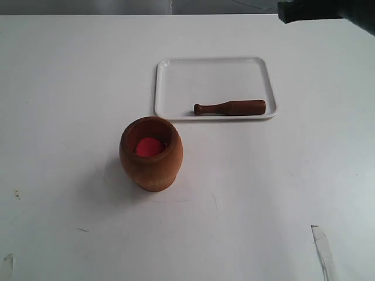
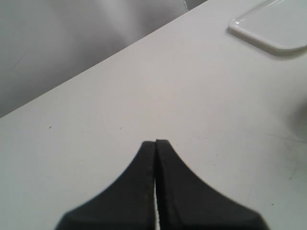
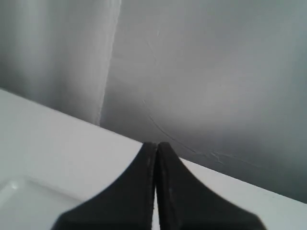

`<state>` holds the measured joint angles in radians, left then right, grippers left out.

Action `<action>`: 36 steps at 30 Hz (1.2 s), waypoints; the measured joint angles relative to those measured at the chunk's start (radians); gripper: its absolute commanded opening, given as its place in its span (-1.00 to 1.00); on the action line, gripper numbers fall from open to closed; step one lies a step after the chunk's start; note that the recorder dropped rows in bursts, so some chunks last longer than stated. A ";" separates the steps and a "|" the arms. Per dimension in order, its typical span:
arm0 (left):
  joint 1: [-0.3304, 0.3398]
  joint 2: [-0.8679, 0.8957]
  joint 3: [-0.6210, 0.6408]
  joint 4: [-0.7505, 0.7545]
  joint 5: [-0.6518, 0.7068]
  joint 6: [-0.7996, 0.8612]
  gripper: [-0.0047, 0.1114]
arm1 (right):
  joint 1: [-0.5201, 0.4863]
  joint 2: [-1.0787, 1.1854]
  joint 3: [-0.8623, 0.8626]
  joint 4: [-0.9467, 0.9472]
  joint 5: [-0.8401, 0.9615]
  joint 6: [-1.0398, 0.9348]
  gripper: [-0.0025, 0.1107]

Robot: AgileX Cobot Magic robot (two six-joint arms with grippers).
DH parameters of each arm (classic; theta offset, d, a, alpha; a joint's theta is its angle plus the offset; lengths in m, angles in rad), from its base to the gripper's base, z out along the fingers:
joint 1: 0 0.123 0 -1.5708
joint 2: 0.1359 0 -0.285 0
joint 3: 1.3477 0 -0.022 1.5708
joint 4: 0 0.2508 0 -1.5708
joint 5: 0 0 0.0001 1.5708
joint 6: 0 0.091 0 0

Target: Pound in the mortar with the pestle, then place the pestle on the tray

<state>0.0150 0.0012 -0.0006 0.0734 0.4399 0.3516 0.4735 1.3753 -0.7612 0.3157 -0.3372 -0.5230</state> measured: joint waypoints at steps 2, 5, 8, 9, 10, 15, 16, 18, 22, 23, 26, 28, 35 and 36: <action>0.000 0.000 0.000 0.000 0.000 0.000 -0.92 | 0.008 -0.071 0.087 -0.105 -0.062 0.177 -0.96; 0.000 0.000 0.000 0.000 0.000 0.000 -0.92 | 0.012 -0.101 0.191 -0.235 -0.161 0.359 -0.96; 0.000 0.000 0.000 0.000 0.000 0.000 -0.92 | 0.014 -0.141 0.182 -0.273 -0.123 0.422 -0.96; 0.000 0.000 0.000 0.000 0.000 0.000 -0.92 | 0.014 -0.154 0.174 -0.277 -0.103 0.429 -0.96; 0.000 0.000 0.000 0.000 0.000 0.000 -0.92 | 0.014 -0.160 0.173 -0.281 -0.087 0.436 -0.96; 0.000 0.000 0.000 0.000 0.000 0.000 -0.92 | 0.016 -0.193 0.228 -0.331 -0.043 0.452 -0.96; 0.000 0.000 0.000 0.000 0.000 0.000 -0.92 | 0.023 -0.223 0.242 -0.359 -0.042 0.461 -0.96; 0.000 0.000 0.000 0.000 0.000 0.000 -0.92 | 0.039 -0.294 0.272 -0.389 -0.057 0.468 -0.96; 0.000 0.000 0.000 0.000 0.000 0.000 -0.92 | 0.078 -0.495 0.390 -0.465 -0.139 0.473 -0.96; 0.000 0.000 0.000 0.000 0.000 0.000 -0.92 | 0.084 -0.537 0.417 -0.477 -0.151 0.476 -0.96; 0.000 0.000 0.000 0.000 0.000 0.000 -0.92 | 0.104 -0.743 0.539 -0.500 -0.165 0.502 -0.96; 0.000 0.000 0.000 0.000 0.000 0.000 -0.92 | 0.104 -0.848 0.591 -0.504 -0.172 0.529 -0.96; 0.000 0.000 0.000 0.000 0.000 0.000 -0.92 | 0.104 -1.160 0.747 -0.506 -0.150 0.598 -0.96; 0.000 0.000 0.000 0.000 0.000 0.000 -0.92 | 0.104 -1.217 0.754 -0.512 -0.083 0.631 -0.96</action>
<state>0.0150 0.0012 -0.0006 0.0734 0.4399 0.3516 0.5775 0.1580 -0.0073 -0.1959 -0.4207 0.1083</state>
